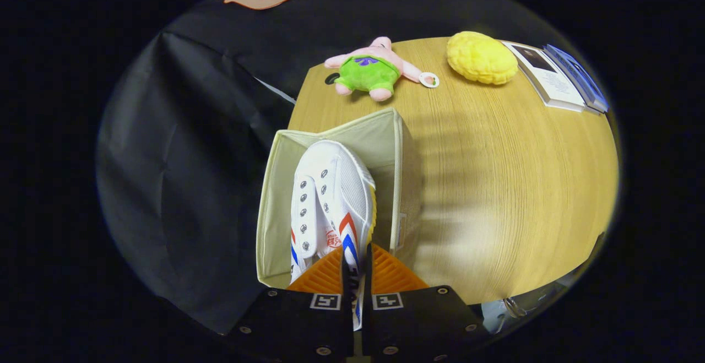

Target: Open the storage box then place both shoes into the box .Put the left shoe in first, then the right shoe, with the right side of both shoes facing outward in a uniform manner.

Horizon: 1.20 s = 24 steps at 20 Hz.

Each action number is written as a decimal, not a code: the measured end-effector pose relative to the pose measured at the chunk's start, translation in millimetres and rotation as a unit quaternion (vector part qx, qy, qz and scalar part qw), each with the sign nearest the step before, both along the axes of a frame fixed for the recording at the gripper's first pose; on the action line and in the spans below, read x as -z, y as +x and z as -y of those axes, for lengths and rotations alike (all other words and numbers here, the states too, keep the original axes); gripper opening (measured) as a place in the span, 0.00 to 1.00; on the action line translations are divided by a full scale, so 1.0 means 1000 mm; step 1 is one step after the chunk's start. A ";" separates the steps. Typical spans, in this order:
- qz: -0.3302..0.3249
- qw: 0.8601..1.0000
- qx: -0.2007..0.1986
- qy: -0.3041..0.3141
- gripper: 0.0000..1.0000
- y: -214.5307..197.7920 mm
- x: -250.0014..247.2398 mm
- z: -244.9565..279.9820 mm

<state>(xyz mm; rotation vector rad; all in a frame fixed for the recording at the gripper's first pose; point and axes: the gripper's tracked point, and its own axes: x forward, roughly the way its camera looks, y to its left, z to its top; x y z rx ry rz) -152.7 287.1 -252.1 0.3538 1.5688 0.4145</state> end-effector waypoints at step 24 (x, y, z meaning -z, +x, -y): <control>0.210 0.976 0.057 0.006 0.69 0.084 -0.096 0.070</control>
